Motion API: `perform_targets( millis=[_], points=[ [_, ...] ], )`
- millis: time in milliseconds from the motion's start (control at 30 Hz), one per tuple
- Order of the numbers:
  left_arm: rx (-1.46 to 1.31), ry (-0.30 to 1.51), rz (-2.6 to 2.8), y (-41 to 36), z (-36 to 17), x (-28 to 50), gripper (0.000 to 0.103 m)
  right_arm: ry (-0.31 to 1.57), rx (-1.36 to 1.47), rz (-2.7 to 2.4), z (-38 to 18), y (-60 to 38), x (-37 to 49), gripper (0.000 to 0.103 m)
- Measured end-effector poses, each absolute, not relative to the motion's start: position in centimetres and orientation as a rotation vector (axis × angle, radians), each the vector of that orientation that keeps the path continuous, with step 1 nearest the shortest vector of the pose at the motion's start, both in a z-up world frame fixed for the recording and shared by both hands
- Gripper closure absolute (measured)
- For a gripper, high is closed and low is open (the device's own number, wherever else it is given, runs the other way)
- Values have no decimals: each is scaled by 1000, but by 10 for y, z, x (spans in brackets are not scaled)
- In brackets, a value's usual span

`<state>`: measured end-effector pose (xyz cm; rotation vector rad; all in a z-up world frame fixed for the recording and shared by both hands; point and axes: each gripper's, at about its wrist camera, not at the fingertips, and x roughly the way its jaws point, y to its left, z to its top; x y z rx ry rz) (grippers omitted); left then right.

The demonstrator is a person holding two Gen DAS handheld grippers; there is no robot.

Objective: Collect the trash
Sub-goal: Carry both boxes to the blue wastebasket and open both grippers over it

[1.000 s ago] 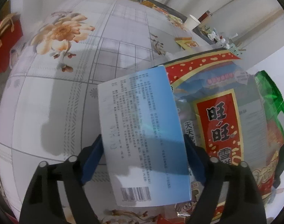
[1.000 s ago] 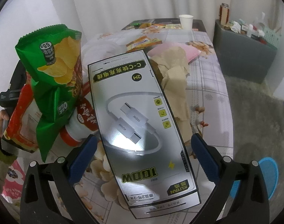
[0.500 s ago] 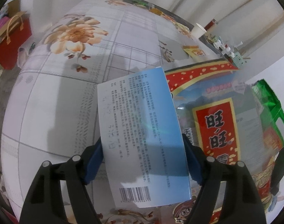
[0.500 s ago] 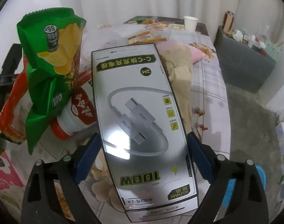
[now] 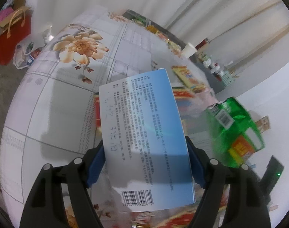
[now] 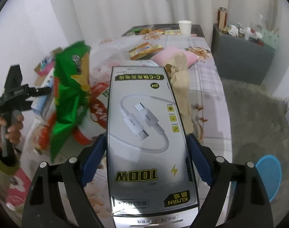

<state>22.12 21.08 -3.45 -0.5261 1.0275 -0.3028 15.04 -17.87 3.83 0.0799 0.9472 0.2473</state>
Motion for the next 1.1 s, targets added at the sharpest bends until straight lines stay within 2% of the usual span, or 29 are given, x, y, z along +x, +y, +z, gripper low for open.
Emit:
perform_targets(
  millis=[433, 700, 867, 1000, 1067, 1100],
  points=[
    [-593, 957, -321, 234, -22, 185, 28, 915, 338, 263, 45, -195, 106, 24],
    [-583, 983, -354, 227, -28, 167, 28, 1066, 104, 120, 11, -167, 81, 24],
    [-555, 984, -370, 218, -21, 156, 28, 1141, 72, 114, -9, -157, 95, 15],
    [-515, 966, -386, 207, -8, 145, 28, 1146, 31, 96, -18, -149, 104, 15],
    [-490, 954, -398, 200, 1, 140, 28, 1134, 7, 81, -18, -147, 104, 23],
    [-475, 949, -406, 195, 6, 137, 28, 1125, 18, 86, -17, -148, 102, 23]
  ],
)
